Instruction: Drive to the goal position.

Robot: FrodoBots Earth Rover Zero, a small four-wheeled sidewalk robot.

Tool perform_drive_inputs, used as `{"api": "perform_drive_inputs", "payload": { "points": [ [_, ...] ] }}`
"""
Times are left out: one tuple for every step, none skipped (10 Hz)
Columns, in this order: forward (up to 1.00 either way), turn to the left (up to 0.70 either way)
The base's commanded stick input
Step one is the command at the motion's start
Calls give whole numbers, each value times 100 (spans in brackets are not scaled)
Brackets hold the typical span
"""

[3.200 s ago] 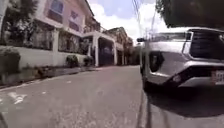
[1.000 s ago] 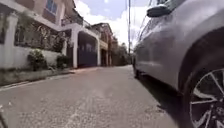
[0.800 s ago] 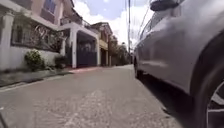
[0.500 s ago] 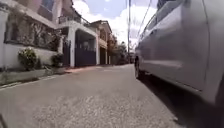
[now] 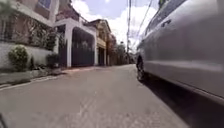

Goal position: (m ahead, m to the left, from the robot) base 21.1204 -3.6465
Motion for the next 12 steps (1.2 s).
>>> {"api": "perform_drive_inputs", "payload": {
  "points": [
    [100, 0],
    [100, 0],
    [100, 0],
    [100, 0],
    [100, 0],
    [100, 0],
    [100, 0],
    [100, 0],
    [100, -4],
    [100, -27],
    [100, -20],
    [100, 0]
  ]
}}
